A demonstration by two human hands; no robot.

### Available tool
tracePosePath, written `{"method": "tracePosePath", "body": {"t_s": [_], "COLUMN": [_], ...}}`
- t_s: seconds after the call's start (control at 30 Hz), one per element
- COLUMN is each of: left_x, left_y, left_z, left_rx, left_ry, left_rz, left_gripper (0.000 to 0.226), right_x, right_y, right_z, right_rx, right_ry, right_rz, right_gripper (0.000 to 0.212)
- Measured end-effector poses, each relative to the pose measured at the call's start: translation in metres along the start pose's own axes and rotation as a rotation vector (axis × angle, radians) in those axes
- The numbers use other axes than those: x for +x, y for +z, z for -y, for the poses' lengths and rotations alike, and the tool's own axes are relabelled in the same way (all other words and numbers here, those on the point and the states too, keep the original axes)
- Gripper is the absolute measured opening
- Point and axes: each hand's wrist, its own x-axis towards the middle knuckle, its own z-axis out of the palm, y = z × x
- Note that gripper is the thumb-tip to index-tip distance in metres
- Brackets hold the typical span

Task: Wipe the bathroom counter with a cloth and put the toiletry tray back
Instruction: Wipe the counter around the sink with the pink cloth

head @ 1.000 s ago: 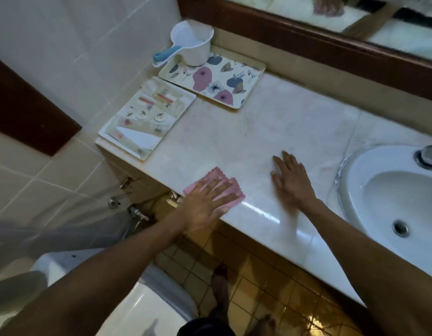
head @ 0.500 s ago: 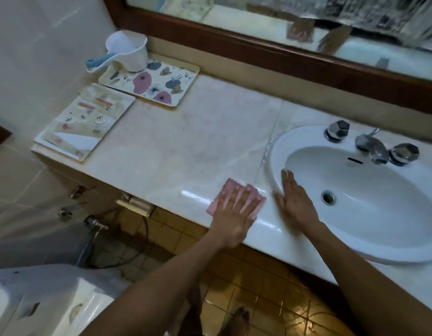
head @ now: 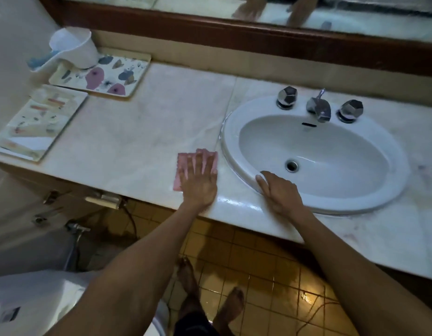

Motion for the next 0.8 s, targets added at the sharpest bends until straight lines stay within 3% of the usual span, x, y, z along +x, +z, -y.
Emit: {"method": "tracePosePath", "body": {"t_s": [0.1,0.23,0.37,0.53,0.63,0.8], "left_x": [-0.028,-0.033,0.001,-0.018,-0.037,-0.077], "left_y": [0.015,-0.007,-0.023,0.007,0.021,0.043], "left_z": [-0.028,0.028,0.057,0.012,-0.013,-0.062], "left_rx": [0.055,0.104,0.071,0.037,0.007,-0.008], "left_ry": [0.273,0.604,0.329,0.106,0.108,0.333], "left_rz": [0.097,0.163,0.119,-0.071,-0.086,0.012], "left_gripper": [0.061,0.056,0.056,0.059,0.06,0.061], "right_x": [-0.007,-0.016,-0.02,-0.022,-0.021,-0.041], "right_y": [-0.003,-0.005,-0.004,0.0,0.0,-0.011], "right_z": [-0.013,-0.034,-0.042,-0.045,-0.049,-0.082], "right_rx": [0.016,-0.008,-0.017,-0.048,-0.088,-0.185], "right_ry": [-0.004,0.047,0.047,0.063,0.119,0.155], "right_rz": [-0.013,-0.015,-0.065,-0.145,-0.165,-0.227], "right_gripper": [0.047,0.045,0.047,0.058,0.056,0.038]}}
